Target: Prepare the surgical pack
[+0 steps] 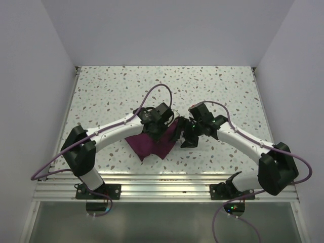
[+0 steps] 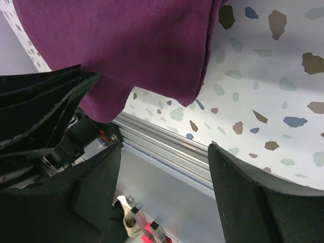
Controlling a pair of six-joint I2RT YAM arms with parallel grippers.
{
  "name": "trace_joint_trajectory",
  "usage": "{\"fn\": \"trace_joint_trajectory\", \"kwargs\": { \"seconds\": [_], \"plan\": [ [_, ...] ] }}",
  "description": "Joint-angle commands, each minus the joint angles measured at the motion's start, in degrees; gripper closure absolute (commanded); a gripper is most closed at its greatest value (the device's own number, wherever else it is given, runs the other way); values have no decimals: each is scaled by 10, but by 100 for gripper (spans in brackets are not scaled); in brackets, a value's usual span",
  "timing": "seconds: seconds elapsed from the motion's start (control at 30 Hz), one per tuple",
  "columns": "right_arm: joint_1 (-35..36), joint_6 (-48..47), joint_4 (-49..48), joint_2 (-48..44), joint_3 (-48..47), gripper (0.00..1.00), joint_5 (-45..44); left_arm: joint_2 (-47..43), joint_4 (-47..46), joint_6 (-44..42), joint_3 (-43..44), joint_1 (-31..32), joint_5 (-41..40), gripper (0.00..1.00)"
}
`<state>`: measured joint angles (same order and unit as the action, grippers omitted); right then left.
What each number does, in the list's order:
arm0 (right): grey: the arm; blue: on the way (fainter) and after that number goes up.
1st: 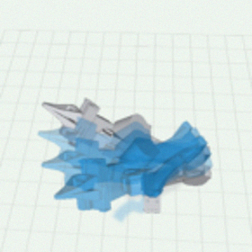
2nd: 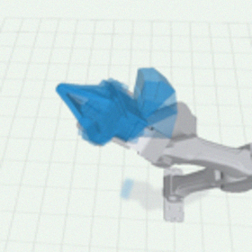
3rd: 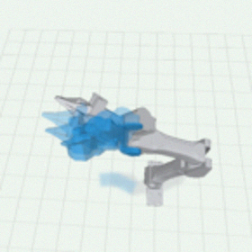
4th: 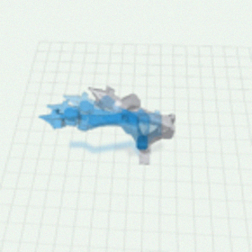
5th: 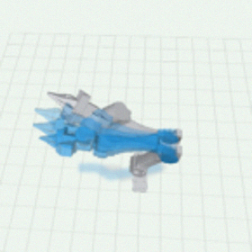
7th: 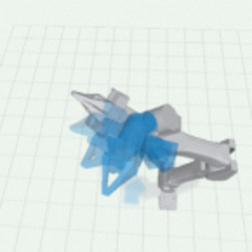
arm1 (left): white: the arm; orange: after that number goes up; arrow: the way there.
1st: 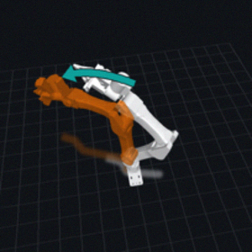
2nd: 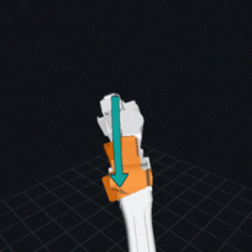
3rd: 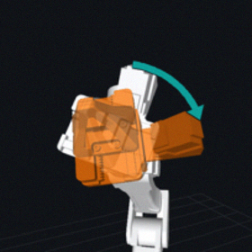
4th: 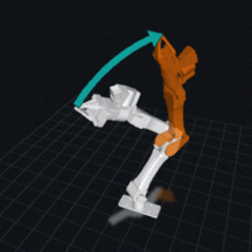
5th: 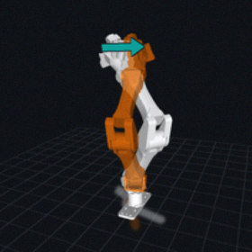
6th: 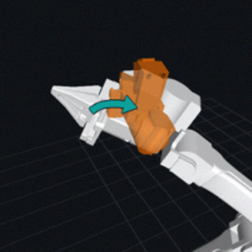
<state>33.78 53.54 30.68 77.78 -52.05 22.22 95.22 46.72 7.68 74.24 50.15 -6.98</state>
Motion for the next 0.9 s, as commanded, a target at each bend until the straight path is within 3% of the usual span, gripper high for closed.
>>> {"fn": "trace_joint_trajectory", "kwargs": {
  "seconds": [0.0, 0.23, 0.33, 0.37, 0.47, 0.5, 0.53, 0.87],
  "plan": [
    [8, 23, -28, 9, -25, 25, -2, -25, -9, -11, 19, -5, 7, 100],
    [12, 30, -32, 3, -17, 24, -6, -25, -10, -5, 17, -6, 21, 100],
    [18, 46, -53, 1, -10, 29, -9, -21, -7, -4, 20, -5, 19, 100],
    [21, 65, -65, 0, -6, 32, -11, -21, -8, -4, 21, -6, 20, 100],
    [34, 124, -134, -6, 23, 58, -25, -21, -7, 0, 21, -6, 20, 100],
    [38, 139, -155, -5, 37, 73, -31, -21, -6, 1, 23, -5, 21, 100],
    [44, 152, -184, 1, 43, 78, -42, -24, -4, 1, 24, -6, 21, 100],
    [71, 217, -231, 43, 58, 100, -101, -43, 7, -1, 29, -6, 30, 100]
  ]
}}
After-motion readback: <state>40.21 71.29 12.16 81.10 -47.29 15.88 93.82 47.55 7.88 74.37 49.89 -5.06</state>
